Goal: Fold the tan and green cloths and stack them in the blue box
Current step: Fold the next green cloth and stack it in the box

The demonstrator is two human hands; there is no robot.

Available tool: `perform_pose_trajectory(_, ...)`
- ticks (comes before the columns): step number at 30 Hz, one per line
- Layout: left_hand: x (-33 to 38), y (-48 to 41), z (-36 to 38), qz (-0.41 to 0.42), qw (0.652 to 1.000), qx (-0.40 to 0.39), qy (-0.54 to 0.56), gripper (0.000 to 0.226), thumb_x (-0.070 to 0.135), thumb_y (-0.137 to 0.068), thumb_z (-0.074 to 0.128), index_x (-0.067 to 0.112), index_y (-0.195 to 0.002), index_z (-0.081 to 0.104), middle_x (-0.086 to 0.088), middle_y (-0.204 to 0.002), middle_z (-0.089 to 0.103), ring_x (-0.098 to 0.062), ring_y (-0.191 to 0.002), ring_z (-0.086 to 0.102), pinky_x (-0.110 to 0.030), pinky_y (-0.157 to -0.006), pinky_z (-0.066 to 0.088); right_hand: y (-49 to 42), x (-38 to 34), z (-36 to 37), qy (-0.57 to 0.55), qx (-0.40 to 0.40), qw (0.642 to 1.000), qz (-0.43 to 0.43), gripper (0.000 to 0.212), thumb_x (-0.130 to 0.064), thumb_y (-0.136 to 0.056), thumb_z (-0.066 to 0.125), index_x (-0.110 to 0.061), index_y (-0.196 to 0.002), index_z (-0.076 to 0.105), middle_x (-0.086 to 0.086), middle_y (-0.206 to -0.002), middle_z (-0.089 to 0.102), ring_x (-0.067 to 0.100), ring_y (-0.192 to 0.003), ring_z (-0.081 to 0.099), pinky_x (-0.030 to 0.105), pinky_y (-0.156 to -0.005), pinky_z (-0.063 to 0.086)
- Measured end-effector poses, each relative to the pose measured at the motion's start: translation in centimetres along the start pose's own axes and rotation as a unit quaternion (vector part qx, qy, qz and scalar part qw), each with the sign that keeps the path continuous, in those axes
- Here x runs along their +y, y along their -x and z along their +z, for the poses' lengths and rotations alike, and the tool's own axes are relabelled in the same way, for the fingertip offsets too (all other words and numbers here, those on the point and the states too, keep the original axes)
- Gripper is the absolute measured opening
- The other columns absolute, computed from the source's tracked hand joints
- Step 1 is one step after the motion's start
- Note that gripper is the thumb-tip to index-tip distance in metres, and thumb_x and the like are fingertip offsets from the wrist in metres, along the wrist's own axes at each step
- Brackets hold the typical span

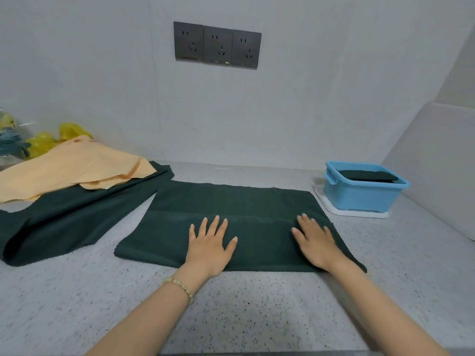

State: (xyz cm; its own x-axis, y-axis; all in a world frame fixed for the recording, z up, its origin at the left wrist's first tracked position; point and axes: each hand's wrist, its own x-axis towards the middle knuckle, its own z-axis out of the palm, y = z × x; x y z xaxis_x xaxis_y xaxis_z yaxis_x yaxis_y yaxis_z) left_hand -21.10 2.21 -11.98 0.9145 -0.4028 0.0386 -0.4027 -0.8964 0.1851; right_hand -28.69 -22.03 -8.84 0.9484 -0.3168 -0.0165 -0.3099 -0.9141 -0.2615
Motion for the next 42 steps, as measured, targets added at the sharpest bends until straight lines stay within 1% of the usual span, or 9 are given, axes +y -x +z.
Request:
perform_pose_trajectory(3, 0.1, 0.1, -0.1, -0.003, 1.0, -0.007, -0.002, 0.064, 0.058, -0.097, 0.011, 0.03, -0.153, -0.001, 0.006, -0.16, -0.006, -0.022, -0.147, -0.01, -0.048, -0.117, -0.009, -0.2, -6.2, 1.7, -0.019, -0.033, 0.997, -0.067, 0.052, -0.044, -0.102, 0.022, -0.029, -0.151, 0.014, -0.005, -0.16, 0.0, 0.026, -0.147, 0.002, 0.044, -0.117, 0.002)
perform_pose_trajectory(6, 0.1, 0.1, -0.2, -0.006, 1.0, -0.007, 0.001, 0.063, 0.058, -0.098, 0.012, 0.031, -0.153, 0.0, 0.007, -0.16, -0.006, -0.021, -0.147, -0.01, -0.047, -0.118, -0.009, -0.5, -9.7, 3.6, -0.001, -0.055, 0.996, -0.073, 0.053, -0.047, -0.101, 0.022, -0.033, -0.151, 0.013, -0.006, -0.16, -0.003, 0.033, -0.146, -0.004, 0.049, -0.117, -0.002)
perform_pose_trajectory(13, -1.4, 0.2, -0.6, -0.011, 1.0, 0.004, 0.011, 0.062, 0.062, -0.095, 0.015, 0.037, -0.152, 0.005, 0.011, -0.16, -0.002, -0.018, -0.147, -0.008, -0.047, -0.118, -0.009, -0.7, -9.5, 5.4, 0.034, -0.013, 0.998, -0.059, 0.054, -0.056, -0.097, 0.013, -0.042, -0.149, 0.006, -0.009, -0.16, -0.002, 0.025, -0.147, -0.008, 0.048, -0.117, -0.007)
perform_pose_trajectory(20, -9.5, -0.2, -2.4, -0.109, 0.994, 0.003, 0.011, 0.064, 0.065, -0.094, 0.014, 0.037, -0.152, 0.005, 0.009, -0.16, -0.002, -0.021, -0.148, -0.005, -0.044, -0.119, -0.003, -0.8, -9.3, 5.6, 0.048, -0.005, 0.997, -0.064, 0.054, -0.056, -0.097, 0.012, -0.042, -0.149, 0.004, -0.009, -0.16, -0.002, 0.025, -0.147, -0.007, 0.047, -0.117, -0.005)
perform_pose_trajectory(23, -10.8, -0.5, -2.8, -0.122, 0.992, -0.002, 0.014, 0.064, 0.064, -0.095, 0.014, 0.037, -0.152, 0.005, 0.006, -0.161, -0.003, -0.023, -0.148, -0.006, -0.044, -0.119, -0.002, -0.8, -9.6, 5.4, 0.052, -0.007, 0.997, -0.061, 0.054, -0.055, -0.098, 0.011, -0.042, -0.149, 0.003, -0.008, -0.16, -0.003, 0.025, -0.147, -0.008, 0.048, -0.117, -0.005)
perform_pose_trajectory(29, -11.0, -1.4, -3.5, -0.125, 0.99, -0.059, -0.019, 0.066, 0.064, -0.094, 0.007, 0.034, -0.152, -0.002, 0.003, -0.161, -0.006, -0.027, -0.147, -0.007, -0.047, -0.117, -0.007, -2.2, -9.0, 3.9, 0.018, -0.088, 0.994, -0.061, 0.057, -0.058, -0.097, 0.014, -0.041, -0.149, -0.001, -0.009, -0.159, -0.012, 0.025, -0.146, -0.013, 0.048, -0.115, -0.01)
perform_pose_trajectory(33, -9.7, -5.2, -5.8, -0.06, 0.998, -0.001, 0.019, 0.064, 0.058, -0.098, 0.018, 0.025, -0.153, 0.015, 0.001, -0.16, 0.01, -0.023, -0.148, 0.006, -0.043, -0.119, 0.002, -7.0, -6.9, 0.0, -0.039, -0.02, 0.997, -0.07, 0.061, -0.051, -0.098, 0.033, -0.03, -0.151, 0.013, -0.003, -0.16, 0.003, 0.024, -0.147, 0.003, 0.043, -0.12, 0.006)
perform_pose_trajectory(36, -8.4, -9.3, -6.7, 0.017, 1.0, -0.003, 0.014, 0.061, 0.051, -0.1, 0.027, 0.02, -0.152, 0.02, 0.001, -0.16, 0.013, -0.019, -0.147, 0.011, -0.04, -0.12, 0.005, -10.9, -4.7, -1.7, -0.043, -0.004, 0.996, -0.082, 0.064, -0.041, -0.096, 0.047, -0.018, -0.15, 0.021, 0.002, -0.158, 0.018, 0.021, -0.145, 0.016, 0.039, -0.118, 0.017)
perform_pose_trajectory(42, -7.7, -16.6, -5.5, 0.051, 0.998, -0.018, -0.033, 0.057, 0.045, -0.101, 0.033, 0.018, -0.15, 0.022, -0.001, -0.158, 0.02, -0.019, -0.144, 0.018, -0.036, -0.119, 0.012, -16.6, -1.5, -2.0, -0.015, -0.04, 0.997, -0.058, 0.057, -0.021, -0.099, 0.045, -0.015, -0.15, 0.021, 0.004, -0.156, 0.025, 0.02, -0.143, 0.024, 0.031, -0.117, 0.018)
